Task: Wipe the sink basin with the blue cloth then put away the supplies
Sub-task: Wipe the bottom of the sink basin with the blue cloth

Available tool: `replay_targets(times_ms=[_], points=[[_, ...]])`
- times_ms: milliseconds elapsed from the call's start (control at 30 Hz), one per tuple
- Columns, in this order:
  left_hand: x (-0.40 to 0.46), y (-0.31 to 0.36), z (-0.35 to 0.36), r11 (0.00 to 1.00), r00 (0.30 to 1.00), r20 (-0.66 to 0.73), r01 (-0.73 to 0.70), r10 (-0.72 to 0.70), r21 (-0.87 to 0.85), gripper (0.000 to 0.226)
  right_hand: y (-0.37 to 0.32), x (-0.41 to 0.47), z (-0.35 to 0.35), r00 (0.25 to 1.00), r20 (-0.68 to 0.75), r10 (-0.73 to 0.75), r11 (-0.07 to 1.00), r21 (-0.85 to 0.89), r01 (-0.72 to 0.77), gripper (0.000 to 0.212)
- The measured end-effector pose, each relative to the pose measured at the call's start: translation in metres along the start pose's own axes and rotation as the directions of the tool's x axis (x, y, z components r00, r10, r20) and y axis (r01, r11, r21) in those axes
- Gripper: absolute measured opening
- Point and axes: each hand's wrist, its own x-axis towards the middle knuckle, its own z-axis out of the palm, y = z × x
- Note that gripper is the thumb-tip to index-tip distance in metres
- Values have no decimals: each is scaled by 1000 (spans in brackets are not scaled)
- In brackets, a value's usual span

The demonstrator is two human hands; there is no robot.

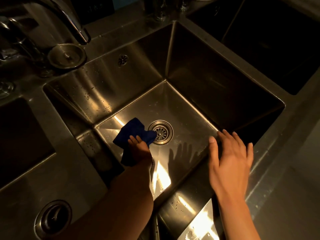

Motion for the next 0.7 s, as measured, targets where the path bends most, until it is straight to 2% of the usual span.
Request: replay_targets(times_ms=[200,367,567,700], points=[[-34,9,21,992,994,-2,-112,113,58,65,-1,0,-1,1000,3,-4,1000,1,4,62],[-50,15,35,936,961,14,-272,276,222,58,-1,0,-2,1000,7,0,1000,2,0,56],[-59,19,37,949,956,6,-291,293,118,60,-1,0,0,1000,1,3,1000,8,-3,53],[-58,26,37,926,937,57,-349,344,144,59,-1,-1,-1,1000,3,-1,1000,2,1,54]])
